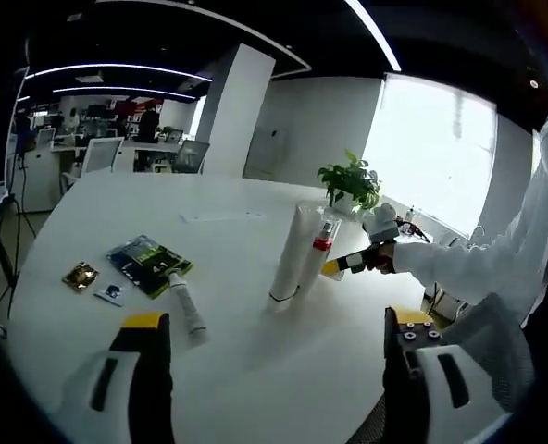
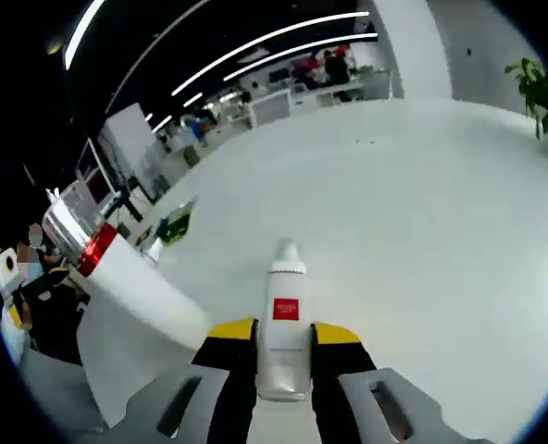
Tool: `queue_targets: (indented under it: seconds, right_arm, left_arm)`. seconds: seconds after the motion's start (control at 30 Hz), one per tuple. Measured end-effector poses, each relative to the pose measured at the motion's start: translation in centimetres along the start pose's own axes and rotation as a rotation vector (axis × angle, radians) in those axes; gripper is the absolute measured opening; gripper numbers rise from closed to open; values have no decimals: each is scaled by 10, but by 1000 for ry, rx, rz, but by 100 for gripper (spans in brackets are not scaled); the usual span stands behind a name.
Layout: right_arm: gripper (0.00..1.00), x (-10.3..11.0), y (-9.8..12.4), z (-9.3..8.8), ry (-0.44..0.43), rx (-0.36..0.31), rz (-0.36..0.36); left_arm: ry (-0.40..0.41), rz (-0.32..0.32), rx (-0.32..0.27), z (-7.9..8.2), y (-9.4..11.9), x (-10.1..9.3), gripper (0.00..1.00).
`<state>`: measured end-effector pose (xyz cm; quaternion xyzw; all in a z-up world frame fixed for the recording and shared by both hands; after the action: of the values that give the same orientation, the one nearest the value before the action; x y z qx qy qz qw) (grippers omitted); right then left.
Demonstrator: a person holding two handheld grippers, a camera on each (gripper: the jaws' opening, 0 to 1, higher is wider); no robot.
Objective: Arrange the skincare products in the storage area until every visible bottle or jar stands upright without overlapping.
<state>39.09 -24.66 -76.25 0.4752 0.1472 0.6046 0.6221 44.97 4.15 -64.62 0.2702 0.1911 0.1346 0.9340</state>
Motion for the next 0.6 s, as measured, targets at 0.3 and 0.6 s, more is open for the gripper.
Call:
queue_targets:
  seconds: [0.3,0.6]
  right_arm:
    - [13,27,34,-23,-106,-79,120]
    - [13,58,61,-39,-142,-138,203]
  left_arm:
    - [7,-46,-30,7,2,-15,87]
    - [-4,-133,-57,17,0,-43,85]
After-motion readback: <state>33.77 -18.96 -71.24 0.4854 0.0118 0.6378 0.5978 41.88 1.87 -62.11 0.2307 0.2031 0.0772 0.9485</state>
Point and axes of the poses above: the point that each gripper's makers call its tool centre point, and the gripper's own axes: y roughly backward along the fingers, x roughly to its left, z roughly out of its top, the point moved 1 cm from there along y, roughly backward along the fingers, and after that the axes turned 15 degrees about x, right-handed, at the moved point
